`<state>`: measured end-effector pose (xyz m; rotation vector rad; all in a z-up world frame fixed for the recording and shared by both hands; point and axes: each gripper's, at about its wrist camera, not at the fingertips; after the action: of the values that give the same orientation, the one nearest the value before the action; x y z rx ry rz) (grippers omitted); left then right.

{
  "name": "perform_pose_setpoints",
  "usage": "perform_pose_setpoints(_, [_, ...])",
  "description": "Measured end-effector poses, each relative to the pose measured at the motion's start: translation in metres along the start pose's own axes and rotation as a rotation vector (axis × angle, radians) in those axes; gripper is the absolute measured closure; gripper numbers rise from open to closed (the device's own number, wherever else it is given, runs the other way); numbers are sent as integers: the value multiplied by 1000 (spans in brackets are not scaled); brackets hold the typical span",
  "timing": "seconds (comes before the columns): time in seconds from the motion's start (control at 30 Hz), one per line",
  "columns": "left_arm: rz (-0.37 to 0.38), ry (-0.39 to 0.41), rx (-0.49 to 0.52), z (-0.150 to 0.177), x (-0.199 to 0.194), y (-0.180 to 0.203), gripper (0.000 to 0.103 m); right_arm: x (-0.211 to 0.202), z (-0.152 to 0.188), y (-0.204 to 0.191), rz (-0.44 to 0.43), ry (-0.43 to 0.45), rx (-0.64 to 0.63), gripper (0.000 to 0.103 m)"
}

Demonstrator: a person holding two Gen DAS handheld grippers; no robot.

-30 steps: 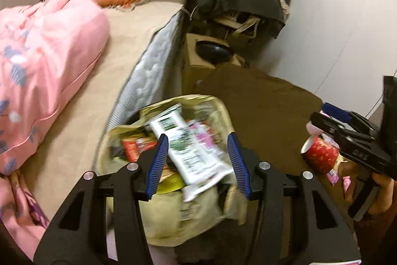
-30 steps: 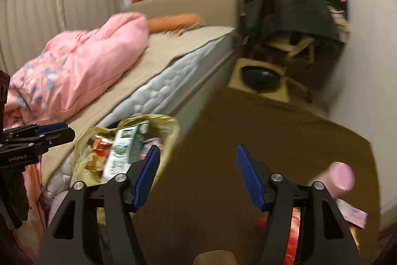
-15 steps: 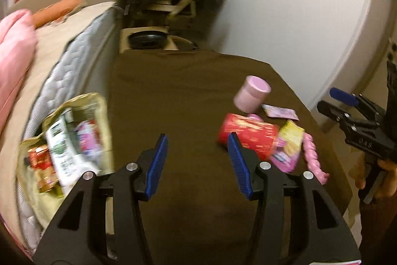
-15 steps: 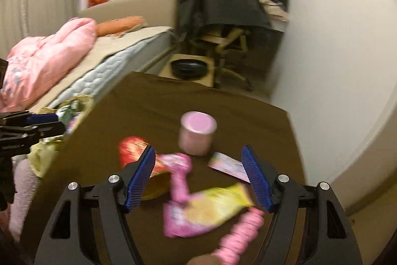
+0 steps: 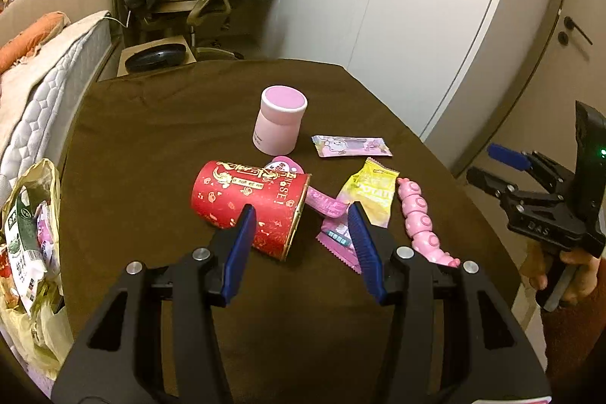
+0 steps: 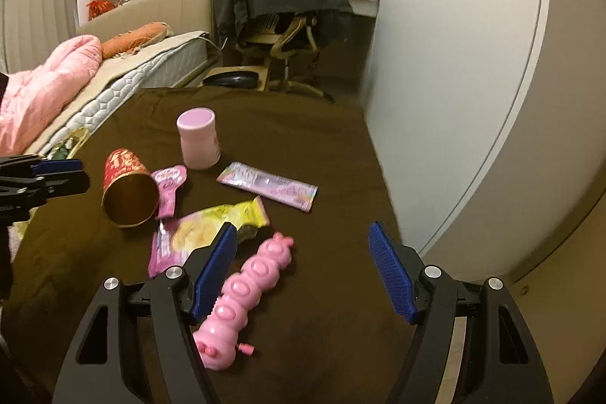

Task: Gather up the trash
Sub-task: 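Return both tools to the table above the remaining wrappers, then grasp the yellow chip bag with the right tool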

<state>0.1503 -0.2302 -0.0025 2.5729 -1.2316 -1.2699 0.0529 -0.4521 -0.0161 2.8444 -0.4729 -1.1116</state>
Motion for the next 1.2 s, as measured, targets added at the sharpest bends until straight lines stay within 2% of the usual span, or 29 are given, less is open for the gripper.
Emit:
perform_pose_setpoints(0.23, [-97,6,-24,11,7,-13,55,22,11,-35,-167,-82,28,35])
perform_pose_setpoints(0.37, [-156,-35,-31,19,17,-27,55,39,11,-62,-211,-131,44,40])
perform_pose_setpoints(0.5, [-205,-39,-81,23,16,-51,55,50,4,-80,-203,-164,48,40])
perform_pose_setpoints(0.63, [-198,-17,-143,25,5,-72,55,68,-4,-83,-192,-217,96,40])
perform_pose_setpoints(0.8, [-130,10,-189,23,-12,-84,55,93,-10,-93,-197,-291,119,40])
perform_pose_setpoints(0.87, [-97,24,-207,19,-16,-86,55,94,-12,-102,-205,-281,94,41])
perform_pose_setpoints(0.9, [-83,31,-216,17,-18,-87,53,91,-13,-110,-218,-267,63,45])
perform_pose_setpoints(0.97, [-65,42,-229,14,-20,-85,47,90,-11,-120,-274,-281,29,71])
perform_pose_setpoints(1.07, [-51,46,-237,10,-21,-83,47,81,-3,-131,-270,-254,-33,76])
perform_pose_setpoints(1.17, [-64,53,-232,7,-20,-80,47,70,5,-129,-297,-247,-31,92])
perform_pose_setpoints(1.2, [-76,55,-237,7,-20,-81,47,64,8,-125,-294,-236,-29,93])
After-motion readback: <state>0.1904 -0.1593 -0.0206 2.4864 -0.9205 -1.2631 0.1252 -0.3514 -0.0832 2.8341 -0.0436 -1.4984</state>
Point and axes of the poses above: each gripper's, at about its wrist camera, not at the fingertips, and x roughly the way its jaws point, y to its right, z to its underside, and after that the axes turned 14 degrees about z, right-handed
